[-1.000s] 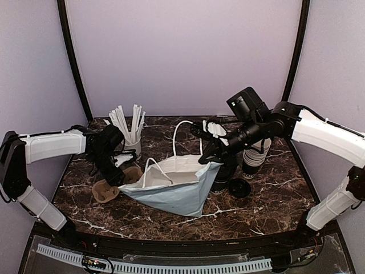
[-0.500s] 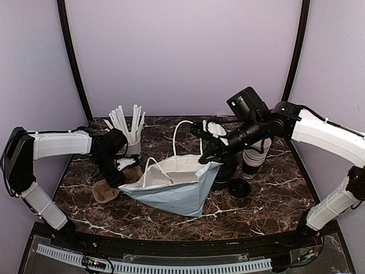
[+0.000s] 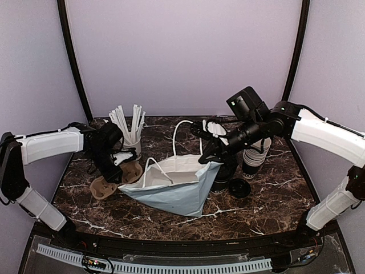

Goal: Pack the takeout coffee

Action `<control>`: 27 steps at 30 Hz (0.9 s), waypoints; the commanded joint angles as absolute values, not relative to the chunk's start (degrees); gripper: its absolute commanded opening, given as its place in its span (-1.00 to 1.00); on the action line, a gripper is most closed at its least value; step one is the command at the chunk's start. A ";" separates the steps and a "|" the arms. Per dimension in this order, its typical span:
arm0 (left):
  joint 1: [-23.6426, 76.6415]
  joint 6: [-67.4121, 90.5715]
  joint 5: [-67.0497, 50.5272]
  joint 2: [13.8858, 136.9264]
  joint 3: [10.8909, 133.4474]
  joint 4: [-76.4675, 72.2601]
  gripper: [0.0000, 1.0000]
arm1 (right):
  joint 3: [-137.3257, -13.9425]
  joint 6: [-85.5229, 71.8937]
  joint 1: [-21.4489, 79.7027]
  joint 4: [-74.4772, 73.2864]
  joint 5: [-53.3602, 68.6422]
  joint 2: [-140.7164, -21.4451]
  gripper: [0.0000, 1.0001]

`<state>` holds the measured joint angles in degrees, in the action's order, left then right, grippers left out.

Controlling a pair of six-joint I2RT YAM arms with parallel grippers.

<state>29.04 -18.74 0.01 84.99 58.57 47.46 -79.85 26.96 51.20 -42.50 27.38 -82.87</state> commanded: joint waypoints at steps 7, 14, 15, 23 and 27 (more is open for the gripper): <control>28.83 -16.93 5.18 72.22 67.60 57.18 -0.44 | -81.96 28.08 51.14 -47.53 30.33 -84.42 -1.00; 28.83 -15.76 0.89 65.08 76.75 56.21 -0.44 | -85.89 28.60 52.41 -49.55 31.12 -87.20 -0.89; 28.83 -15.62 -1.69 64.71 78.58 55.40 -0.44 | -86.52 28.40 52.46 -49.90 31.51 -87.65 -0.77; 29.04 -13.03 -13.47 64.02 87.67 49.46 -0.47 | -98.50 28.99 52.30 -57.25 30.76 -90.14 -0.18; 29.95 -11.56 -17.90 65.38 92.14 45.67 -0.49 | -100.33 27.34 52.29 -56.38 30.93 -89.12 0.02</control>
